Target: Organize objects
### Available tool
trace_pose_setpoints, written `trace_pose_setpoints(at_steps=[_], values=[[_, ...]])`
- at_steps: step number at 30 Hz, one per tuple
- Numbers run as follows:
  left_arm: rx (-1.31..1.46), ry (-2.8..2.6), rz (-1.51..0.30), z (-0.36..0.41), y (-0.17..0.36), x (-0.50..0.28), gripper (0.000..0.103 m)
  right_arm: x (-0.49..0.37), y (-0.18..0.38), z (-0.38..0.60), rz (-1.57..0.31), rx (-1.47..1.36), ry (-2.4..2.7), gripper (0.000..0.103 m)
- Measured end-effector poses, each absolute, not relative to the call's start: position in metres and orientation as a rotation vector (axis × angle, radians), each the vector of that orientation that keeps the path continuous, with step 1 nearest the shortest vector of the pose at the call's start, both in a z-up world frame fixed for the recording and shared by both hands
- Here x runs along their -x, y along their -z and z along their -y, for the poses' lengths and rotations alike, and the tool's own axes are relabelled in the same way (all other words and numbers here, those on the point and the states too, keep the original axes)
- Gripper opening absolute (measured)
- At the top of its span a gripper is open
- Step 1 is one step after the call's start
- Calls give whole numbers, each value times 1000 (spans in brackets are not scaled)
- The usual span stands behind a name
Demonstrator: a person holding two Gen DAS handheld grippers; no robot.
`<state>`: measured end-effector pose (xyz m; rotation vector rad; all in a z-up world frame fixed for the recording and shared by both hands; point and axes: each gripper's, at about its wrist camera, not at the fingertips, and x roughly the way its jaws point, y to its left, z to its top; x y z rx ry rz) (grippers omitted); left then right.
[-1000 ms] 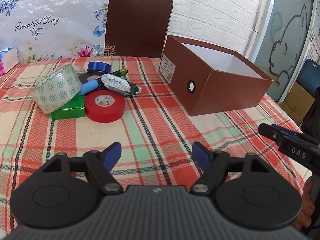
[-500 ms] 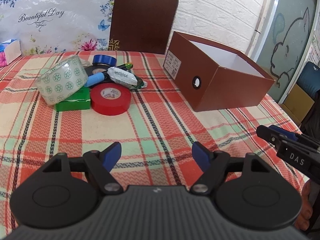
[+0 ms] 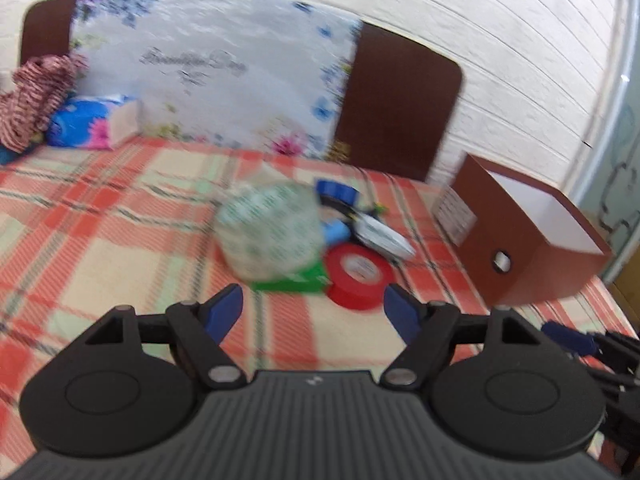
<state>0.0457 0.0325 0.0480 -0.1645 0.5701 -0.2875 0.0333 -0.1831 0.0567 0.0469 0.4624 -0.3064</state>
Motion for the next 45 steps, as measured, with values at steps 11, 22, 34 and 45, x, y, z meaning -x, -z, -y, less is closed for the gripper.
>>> trace_pose_setpoints(at_steps=[11, 22, 34, 45], values=[[402, 274, -730, -100, -57, -142, 72, -136, -75, 149, -465, 22, 54, 57], [302, 333, -807, -75, -44, -160, 22, -192, -57, 113, -509, 162, -51, 77], [210, 663, -860, 53, -37, -69, 23, -14, -54, 147, -476, 103, 258, 77], [76, 629, -914, 106, -17, -46, 53, 22, -31, 180, -566, -29, 335, 87]])
